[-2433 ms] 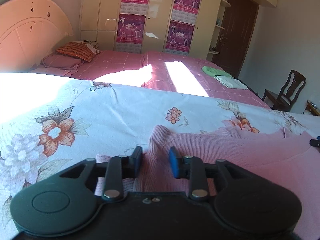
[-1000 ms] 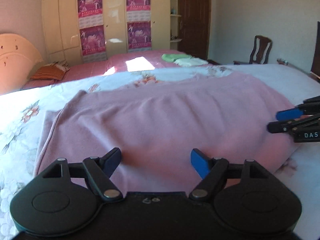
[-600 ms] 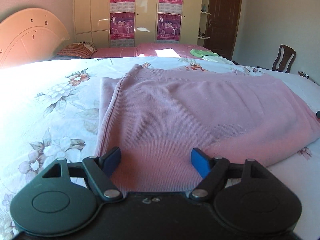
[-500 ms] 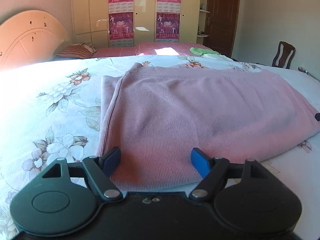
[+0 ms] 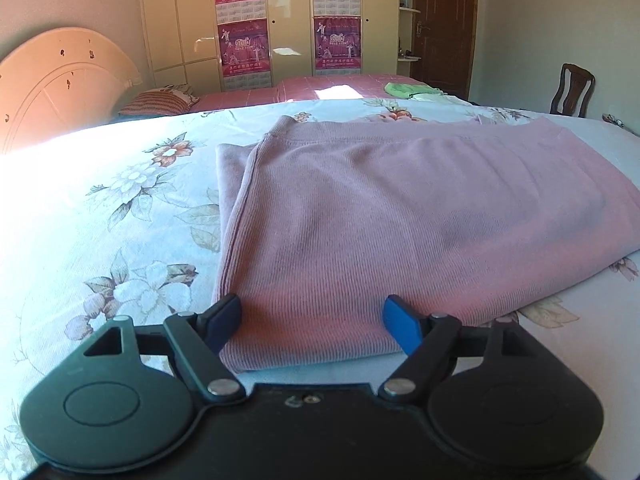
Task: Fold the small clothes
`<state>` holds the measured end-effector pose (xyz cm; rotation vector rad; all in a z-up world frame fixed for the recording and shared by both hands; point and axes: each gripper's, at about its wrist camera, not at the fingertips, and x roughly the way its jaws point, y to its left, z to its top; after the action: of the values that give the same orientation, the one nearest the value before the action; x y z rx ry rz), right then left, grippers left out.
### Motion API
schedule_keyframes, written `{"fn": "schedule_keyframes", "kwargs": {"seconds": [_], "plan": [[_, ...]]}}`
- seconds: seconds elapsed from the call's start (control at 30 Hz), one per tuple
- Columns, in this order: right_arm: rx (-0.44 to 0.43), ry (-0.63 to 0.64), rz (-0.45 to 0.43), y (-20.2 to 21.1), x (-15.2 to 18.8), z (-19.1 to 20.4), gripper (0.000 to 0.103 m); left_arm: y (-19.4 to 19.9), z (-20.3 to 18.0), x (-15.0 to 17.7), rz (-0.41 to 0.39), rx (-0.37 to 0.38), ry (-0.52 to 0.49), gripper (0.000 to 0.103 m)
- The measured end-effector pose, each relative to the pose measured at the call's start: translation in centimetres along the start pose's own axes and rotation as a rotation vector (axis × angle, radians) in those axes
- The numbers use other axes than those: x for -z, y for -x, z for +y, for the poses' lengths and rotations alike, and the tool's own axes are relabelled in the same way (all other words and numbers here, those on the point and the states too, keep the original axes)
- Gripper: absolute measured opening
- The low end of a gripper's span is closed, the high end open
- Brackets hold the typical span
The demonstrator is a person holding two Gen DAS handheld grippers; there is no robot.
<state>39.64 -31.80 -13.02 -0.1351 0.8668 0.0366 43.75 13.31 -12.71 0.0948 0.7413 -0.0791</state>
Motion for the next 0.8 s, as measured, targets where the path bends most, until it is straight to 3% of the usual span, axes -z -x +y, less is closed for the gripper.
{"fn": "schedule_keyframes", "kwargs": {"seconds": [0.07, 0.13, 0.23, 0.37, 0.43, 0.53, 0.7, 0.8], "plan": [[0.013, -0.022, -0.014, 0.3, -0.5, 0.1, 0.003, 0.5, -0.1, -0.5, 0.002, -0.014, 0.018, 0.077], [0.03, -0.045, -0.083, 1.7, -1.0, 0.3, 0.004, 1.5, -0.7, -0.9, -0.033, -0.02, 0.023, 0.077], [0.012, 0.008, -0.135, 2.4, -1.9, 2.4, 0.005, 2.2, -2.3, -1.0, -0.082, 0.006, 0.023, 0.077], [-0.016, 0.028, -0.159, 1.6, -2.5, 5.4, 0.006, 1.2, -5.2, -1.2, -0.057, 0.04, 0.016, 0.077], [-0.032, 0.017, -0.15, 1.0, -2.4, 6.1, 0.006, 0.1, -6.2, -0.9, -0.013, 0.037, 0.002, 0.077], [0.014, 0.03, -0.028, -1.5, -1.5, 6.1, 0.007, -0.3, -6.0, -0.3, -0.009, 0.036, 0.022, 0.079], [0.013, 0.04, -0.025, -0.9, -1.3, 5.0, 0.007, 0.0, -5.3, 0.1, -0.006, 0.053, 0.025, 0.081], [0.02, -0.018, -0.093, 0.3, -1.5, 4.2, 0.007, -0.1, -5.3, 0.0, -0.008, 0.055, 0.024, 0.082]]}}
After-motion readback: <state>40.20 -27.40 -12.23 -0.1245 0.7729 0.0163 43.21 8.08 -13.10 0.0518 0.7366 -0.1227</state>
